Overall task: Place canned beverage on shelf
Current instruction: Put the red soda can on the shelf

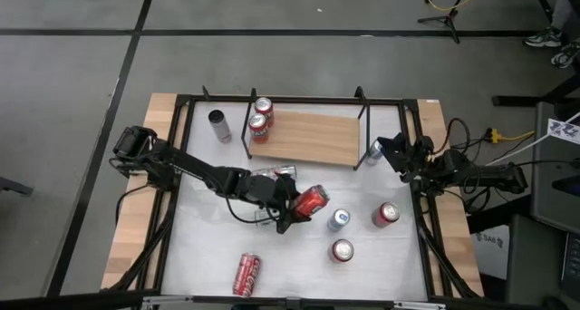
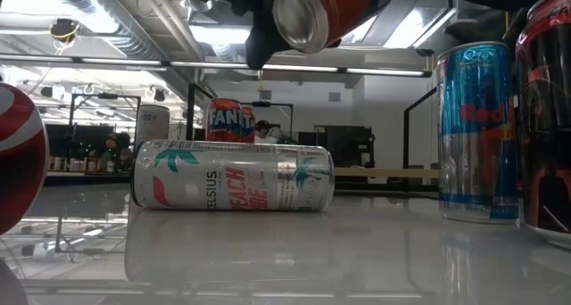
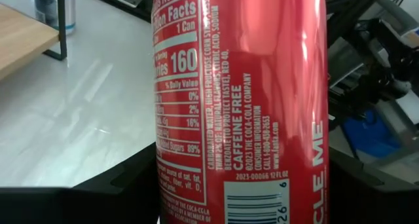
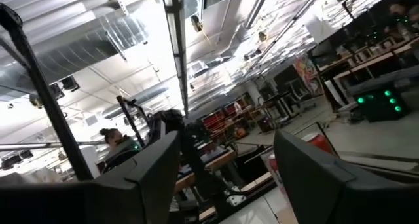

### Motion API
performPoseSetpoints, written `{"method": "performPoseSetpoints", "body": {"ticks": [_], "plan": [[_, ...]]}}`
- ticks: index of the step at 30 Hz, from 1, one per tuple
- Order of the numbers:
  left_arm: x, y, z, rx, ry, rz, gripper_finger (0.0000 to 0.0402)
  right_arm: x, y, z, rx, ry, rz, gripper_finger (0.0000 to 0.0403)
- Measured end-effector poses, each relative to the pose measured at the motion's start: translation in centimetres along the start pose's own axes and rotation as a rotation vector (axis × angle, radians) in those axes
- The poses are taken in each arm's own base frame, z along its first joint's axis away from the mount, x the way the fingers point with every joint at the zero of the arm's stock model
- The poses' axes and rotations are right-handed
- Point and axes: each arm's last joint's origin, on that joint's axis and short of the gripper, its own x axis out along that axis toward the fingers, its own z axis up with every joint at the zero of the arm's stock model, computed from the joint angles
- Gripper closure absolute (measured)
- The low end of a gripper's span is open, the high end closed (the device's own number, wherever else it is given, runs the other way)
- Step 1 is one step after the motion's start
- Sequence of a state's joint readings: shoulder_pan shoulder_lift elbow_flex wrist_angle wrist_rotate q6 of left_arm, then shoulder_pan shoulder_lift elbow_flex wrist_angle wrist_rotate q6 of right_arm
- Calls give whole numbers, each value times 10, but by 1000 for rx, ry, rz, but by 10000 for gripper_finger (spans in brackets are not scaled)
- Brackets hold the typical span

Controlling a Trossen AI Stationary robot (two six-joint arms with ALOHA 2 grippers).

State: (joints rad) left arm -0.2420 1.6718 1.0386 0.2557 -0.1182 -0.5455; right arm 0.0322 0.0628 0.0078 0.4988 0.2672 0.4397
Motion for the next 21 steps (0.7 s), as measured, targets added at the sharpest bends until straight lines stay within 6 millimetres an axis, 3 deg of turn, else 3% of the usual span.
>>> {"method": "performPoseSetpoints", "body": {"ticks": [11, 19, 21], "plan": [[0, 0, 0, 6, -1, 1, 115, 0, 3, -1, -3, 48, 101, 153], [0, 0, 0, 6, -1, 1, 115, 0, 3, -4, -7, 85, 123, 23], [0, 0, 0, 6, -1, 1, 115, 0, 2, -7, -12, 111, 110, 11]]}}
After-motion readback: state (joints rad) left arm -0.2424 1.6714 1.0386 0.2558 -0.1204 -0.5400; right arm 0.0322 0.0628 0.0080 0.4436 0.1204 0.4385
